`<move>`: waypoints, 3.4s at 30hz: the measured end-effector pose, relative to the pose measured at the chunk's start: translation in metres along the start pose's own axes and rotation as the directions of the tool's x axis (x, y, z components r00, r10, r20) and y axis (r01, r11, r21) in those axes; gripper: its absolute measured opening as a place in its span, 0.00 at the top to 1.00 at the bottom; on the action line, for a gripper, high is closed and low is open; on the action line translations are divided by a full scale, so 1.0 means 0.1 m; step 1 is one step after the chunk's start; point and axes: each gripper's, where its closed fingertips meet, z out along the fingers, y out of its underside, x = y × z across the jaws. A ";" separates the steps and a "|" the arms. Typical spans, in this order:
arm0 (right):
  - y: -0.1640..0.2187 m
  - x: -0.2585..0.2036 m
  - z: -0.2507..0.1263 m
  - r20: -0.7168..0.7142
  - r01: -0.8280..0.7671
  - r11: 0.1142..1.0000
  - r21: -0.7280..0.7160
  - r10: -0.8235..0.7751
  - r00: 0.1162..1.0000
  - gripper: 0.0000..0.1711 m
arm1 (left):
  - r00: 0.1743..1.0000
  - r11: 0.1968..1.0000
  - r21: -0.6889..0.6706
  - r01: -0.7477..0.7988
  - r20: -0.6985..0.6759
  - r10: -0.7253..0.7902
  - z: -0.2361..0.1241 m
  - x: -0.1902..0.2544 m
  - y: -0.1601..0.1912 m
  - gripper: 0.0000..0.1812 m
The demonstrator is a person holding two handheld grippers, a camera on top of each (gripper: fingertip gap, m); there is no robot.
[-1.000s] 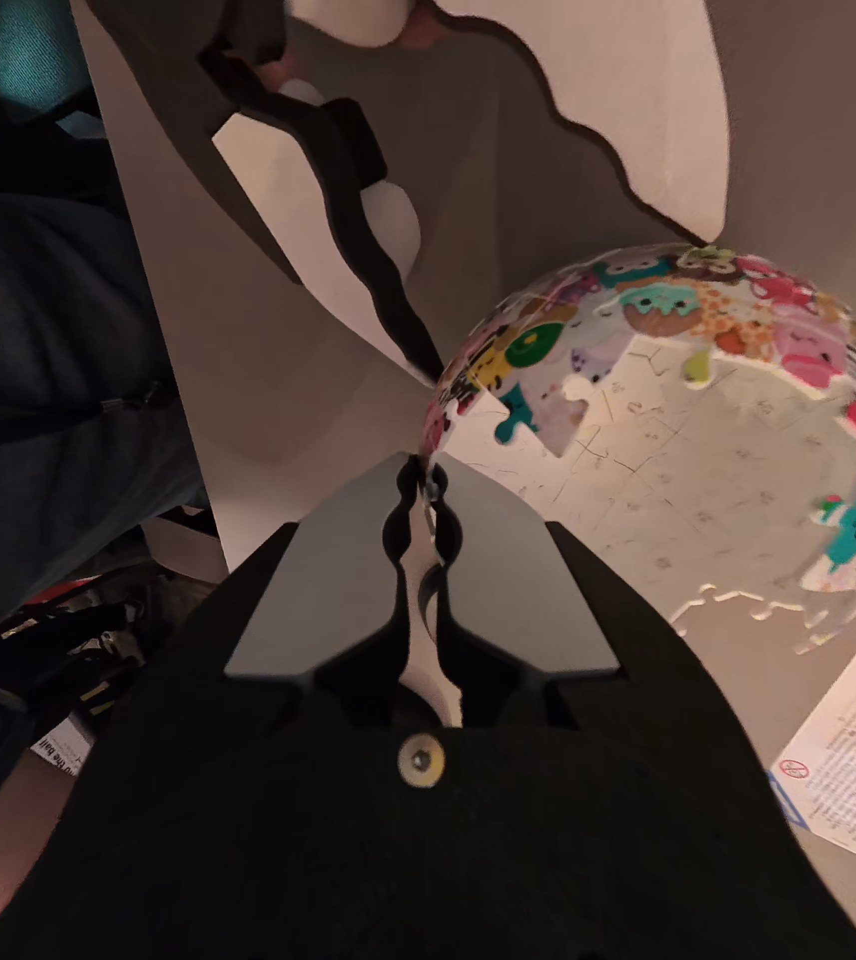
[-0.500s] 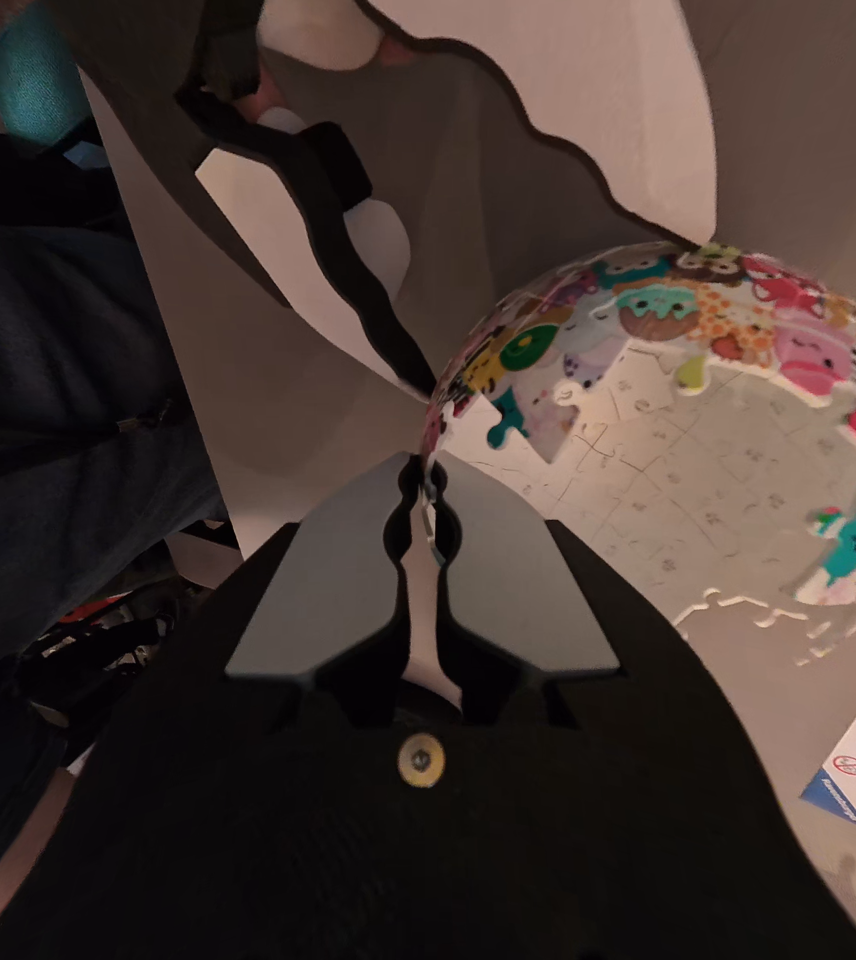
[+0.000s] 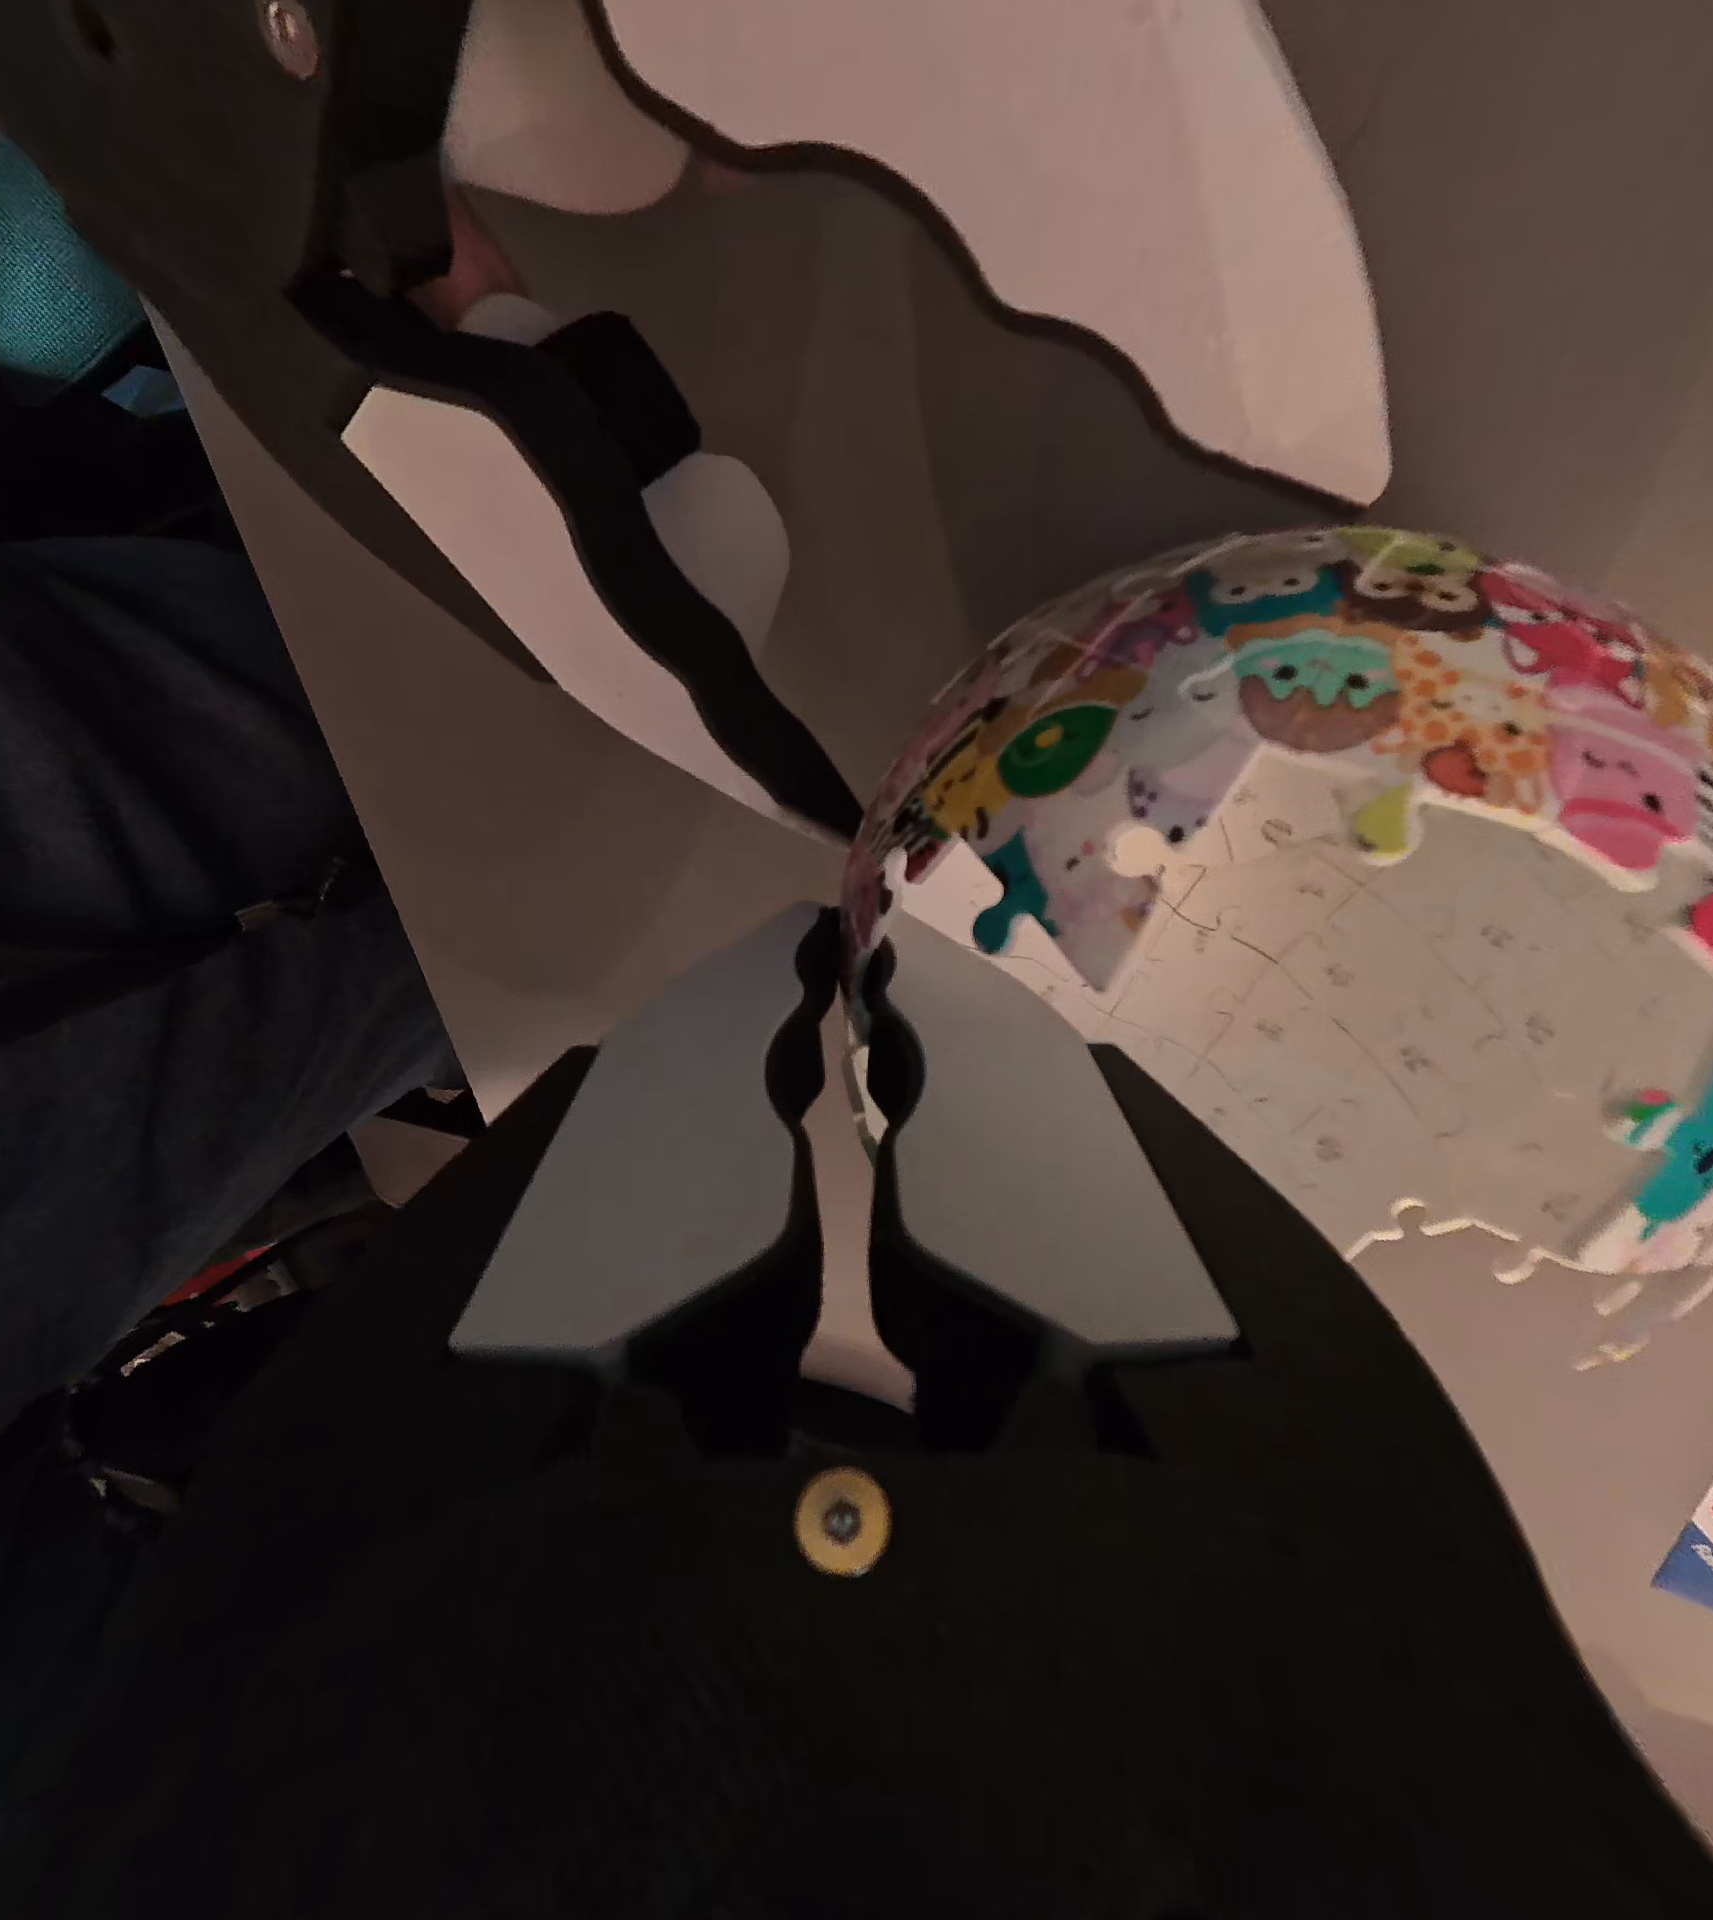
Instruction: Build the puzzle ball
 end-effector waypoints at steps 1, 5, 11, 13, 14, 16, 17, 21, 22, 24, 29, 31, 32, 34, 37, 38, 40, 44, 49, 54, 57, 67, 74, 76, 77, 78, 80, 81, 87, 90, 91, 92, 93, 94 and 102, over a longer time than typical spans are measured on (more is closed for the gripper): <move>0.00 0.00 0.00 0.001 0.005 1.000 0.000 -0.005 1.000 0.98 | 1.000 1.000 0.001 0.003 -0.001 -0.003 0.00 0.00 0.01 0.55; -0.11 -0.04 -0.12 0.017 0.000 0.994 0.112 -0.002 1.000 0.84 | 1.000 1.000 -0.002 0.004 0.003 -0.004 -0.01 -0.01 0.03 0.55; -0.05 -0.10 -0.69 -0.094 0.194 0.881 0.431 -0.170 0.981 0.71 | 1.000 1.000 -0.003 0.020 -0.019 -0.020 -0.01 0.04 0.06 0.55; -0.03 -0.17 -0.86 -0.060 0.201 0.799 0.566 -0.203 0.977 0.72 | 0.999 1.000 -0.008 0.024 -0.033 -0.024 0.01 0.07 0.06 0.53; 0.02 -0.18 -0.91 -0.035 0.186 0.782 0.595 -0.206 0.978 0.72 | 0.999 1.000 -0.011 0.018 -0.038 -0.019 0.02 0.09 0.05 0.53; 0.11 -0.12 -0.95 -0.060 0.192 0.767 0.612 -0.198 0.978 0.72 | 0.999 1.000 -0.008 0.004 -0.044 -0.005 0.03 0.12 0.05 0.54; 0.15 -0.09 -0.98 -0.096 0.217 0.745 0.631 -0.203 0.975 0.72 | 0.999 1.000 -0.008 -0.002 -0.048 0.001 0.03 0.14 0.05 0.54; 0.35 0.04 -0.98 -0.199 0.291 0.636 0.714 -0.214 0.956 0.65 | 0.999 1.000 -0.008 -0.004 -0.053 0.004 0.02 0.15 0.06 0.53; 0.40 0.13 -0.94 -0.214 0.288 0.616 0.733 -0.192 0.958 0.59 | 0.998 1.000 -0.008 0.001 -0.055 -0.002 0.01 0.15 0.07 0.53; 0.54 0.33 -0.76 -0.211 0.265 0.611 0.746 -0.161 0.964 0.55 | 0.998 1.000 -0.010 0.014 -0.061 -0.015 -0.01 0.15 0.09 0.53; 0.67 0.57 -0.24 -0.184 0.262 0.641 0.722 -0.188 0.965 0.51 | 0.997 0.998 -0.046 0.040 -0.071 -0.044 -0.06 0.17 0.20 0.49; 0.61 0.60 -0.09 -0.190 0.282 0.673 0.683 -0.210 0.959 0.51 | 0.995 0.998 -0.055 0.042 -0.084 -0.047 -0.06 0.18 0.24 0.46; 0.58 0.63 -0.04 -0.213 0.306 0.693 0.653 -0.221 0.952 0.51 | 0.995 0.997 -0.061 0.042 -0.090 -0.048 -0.05 0.19 0.25 0.45; 0.50 0.64 0.04 -0.261 0.358 0.710 0.606 -0.248 0.933 0.51 | 0.995 0.996 -0.081 0.040 -0.086 -0.047 -0.03 0.19 0.28 0.41; 0.41 0.60 0.11 -0.267 0.393 0.712 0.582 -0.289 0.919 0.52 | 0.998 0.993 -0.115 0.004 -0.069 -0.012 0.01 0.21 0.33 0.35; 0.39 0.57 0.12 -0.267 0.402 0.704 0.586 -0.301 0.916 0.52 | 0.998 0.992 -0.127 -0.010 -0.057 0.002 0.03 0.20 0.34 0.33; 0.35 0.54 0.14 -0.284 0.422 0.690 0.588 -0.312 0.906 0.53 | 0.999 0.989 -0.147 -0.028 -0.035 0.023 0.07 0.18 0.36 0.30; 0.32 0.51 0.14 -0.319 0.445 0.675 0.589 -0.312 0.895 0.56 | 0.999 0.986 -0.164 -0.035 -0.002 0.035 0.13 0.12 0.38 0.26; 0.29 0.51 0.16 -0.337 0.446 0.679 0.583 -0.297 0.893 0.58 | 1.000 0.977 -0.211 -0.025 -0.001 0.026 0.18 0.08 0.44 0.22; 0.29 0.55 0.19 -0.346 0.430 0.690 0.582 -0.268 0.899 0.58 | 0.999 0.981 -0.188 -0.053 -0.004 0.053 0.20 0.08 0.40 0.24; 0.33 0.53 0.26 -0.341 0.430 0.706 0.563 -0.276 0.899 0.58 | 0.991 0.980 -0.153 -0.129 -0.001 0.130 0.17 0.12 0.36 0.24; 0.38 0.36 0.28 -0.315 0.443 0.691 0.571 -0.314 0.896 0.57 | 0.950 0.931 -0.189 -0.312 -0.036 0.310 -0.06 0.20 0.31 0.24; 0.31 0.23 -0.04 -0.179 0.335 0.588 0.736 -0.308 0.934 0.56 | 0.900 0.862 -0.258 -0.436 -0.127 0.417 -0.17 0.20 0.29 0.24; 0.30 0.25 -0.06 -0.171 0.322 0.585 0.744 -0.300 0.939 0.53 | 0.886 0.840 -0.279 -0.464 -0.150 0.439 -0.18 0.19 0.30 0.24; 0.30 0.27 -0.06 -0.176 0.327 0.591 0.738 -0.298 0.938 0.51 | 0.877 0.828 -0.290 -0.480 -0.162 0.452 -0.18 0.19 0.31 0.24; 0.31 0.28 -0.06 -0.182 0.330 0.596 0.732 -0.295 0.938 0.50 | 0.868 0.815 -0.300 -0.496 -0.175 0.464 -0.19 0.19 0.31 0.24; 0.30 0.25 -0.09 -0.179 0.330 0.584 0.742 -0.303 0.936 0.49 | 0.851 0.792 -0.313 -0.524 -0.203 0.484 -0.19 0.20 0.31 0.24; 0.30 0.22 -0.12 -0.163 0.324 0.573 0.753 -0.315 0.935 0.49 | 0.846 0.785 -0.317 -0.533 -0.216 0.487 -0.18 0.20 0.30 0.24; 0.09 0.26 -0.45 -0.105 0.235 0.544 0.806 -0.260 0.960 0.49 | 0.839 0.772 -0.332 -0.543 -0.268 0.474 -0.12 0.23 0.25 0.25; 0.02 0.28 -0.44 -0.181 0.296 0.588 0.753 -0.247 0.952 0.49 | 0.833 0.766 -0.331 -0.551 -0.276 0.480 -0.08 0.24 0.22 0.25; 0.00 0.27 -0.42 -0.180 0.308 0.607 0.733 -0.263 0.948 0.49 | 0.832 0.765 -0.332 -0.552 -0.278 0.480 -0.07 0.24 0.22 0.25; 0.00 0.25 -0.39 -0.162 0.310 0.623 0.718 -0.284 0.945 0.49 | 0.832 0.763 -0.335 -0.553 -0.278 0.480 -0.07 0.23 0.21 0.25; -0.01 0.23 -0.37 -0.136 0.307 0.634 0.710 -0.305 0.943 0.49 | 0.831 0.761 -0.338 -0.553 -0.279 0.481 -0.06 0.23 0.21 0.25; -0.02 0.22 -0.37 -0.113 0.302 0.637 0.710 -0.320 0.941 0.49 | 0.831 0.760 -0.340 -0.554 -0.279 0.481 -0.06 0.22 0.21 0.25; -0.05 0.27 -0.46 0.176 0.162 0.633 0.757 -0.437 0.882 0.49 | 0.822 0.749 -0.342 -0.567 -0.285 0.493 -0.06 0.20 0.22 0.25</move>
